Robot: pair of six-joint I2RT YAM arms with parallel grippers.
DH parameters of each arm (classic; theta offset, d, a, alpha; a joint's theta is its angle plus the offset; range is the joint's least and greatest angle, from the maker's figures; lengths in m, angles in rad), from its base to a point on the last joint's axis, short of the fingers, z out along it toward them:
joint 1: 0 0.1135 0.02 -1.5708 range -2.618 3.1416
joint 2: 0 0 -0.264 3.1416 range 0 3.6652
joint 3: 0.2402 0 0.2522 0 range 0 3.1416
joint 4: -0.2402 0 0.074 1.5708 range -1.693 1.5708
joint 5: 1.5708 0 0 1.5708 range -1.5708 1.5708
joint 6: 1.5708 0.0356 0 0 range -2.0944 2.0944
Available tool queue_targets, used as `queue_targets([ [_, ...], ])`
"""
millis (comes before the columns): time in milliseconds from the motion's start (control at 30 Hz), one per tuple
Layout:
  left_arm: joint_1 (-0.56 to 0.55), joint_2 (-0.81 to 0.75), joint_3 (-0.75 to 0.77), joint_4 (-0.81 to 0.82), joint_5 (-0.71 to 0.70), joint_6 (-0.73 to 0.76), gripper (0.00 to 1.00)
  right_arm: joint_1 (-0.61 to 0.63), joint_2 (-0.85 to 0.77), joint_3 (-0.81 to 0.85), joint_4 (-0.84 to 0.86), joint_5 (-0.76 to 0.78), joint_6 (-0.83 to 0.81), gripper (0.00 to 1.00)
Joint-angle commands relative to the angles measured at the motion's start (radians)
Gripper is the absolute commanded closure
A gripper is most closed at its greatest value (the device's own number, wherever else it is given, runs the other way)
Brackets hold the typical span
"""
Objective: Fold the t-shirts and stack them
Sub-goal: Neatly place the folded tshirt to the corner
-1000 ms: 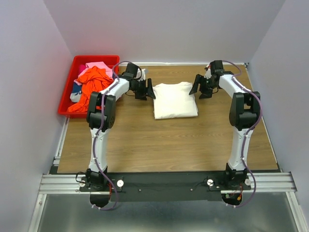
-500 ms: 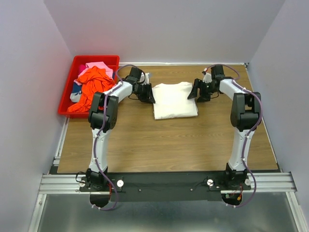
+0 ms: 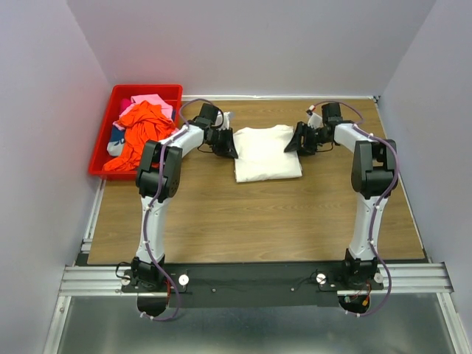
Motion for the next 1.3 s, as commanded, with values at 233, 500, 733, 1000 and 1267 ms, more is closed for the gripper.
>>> queue_targets([
  [233,-0.031,0.001,-0.047,0.045,-0.006,0.009,0.74,0.023,0.078,0.007,0.008,-0.006,0.021,0.64],
  [500,-0.031,-0.056,-0.058,0.075,-0.037,0.002,0.51,0.025,0.060,0.074,0.003,0.101,0.040,1.00],
  [733,-0.031,-0.156,-0.096,0.100,-0.052,-0.012,0.44,-0.014,0.043,0.158,-0.057,0.334,-0.027,1.00],
  [1000,-0.029,-0.220,-0.136,0.097,-0.080,-0.011,0.43,-0.061,0.092,0.303,-0.158,0.636,-0.145,1.00],
  [1267,-0.029,-0.235,-0.138,0.045,-0.129,0.011,0.44,-0.118,0.208,0.516,-0.182,0.944,-0.278,1.00],
])
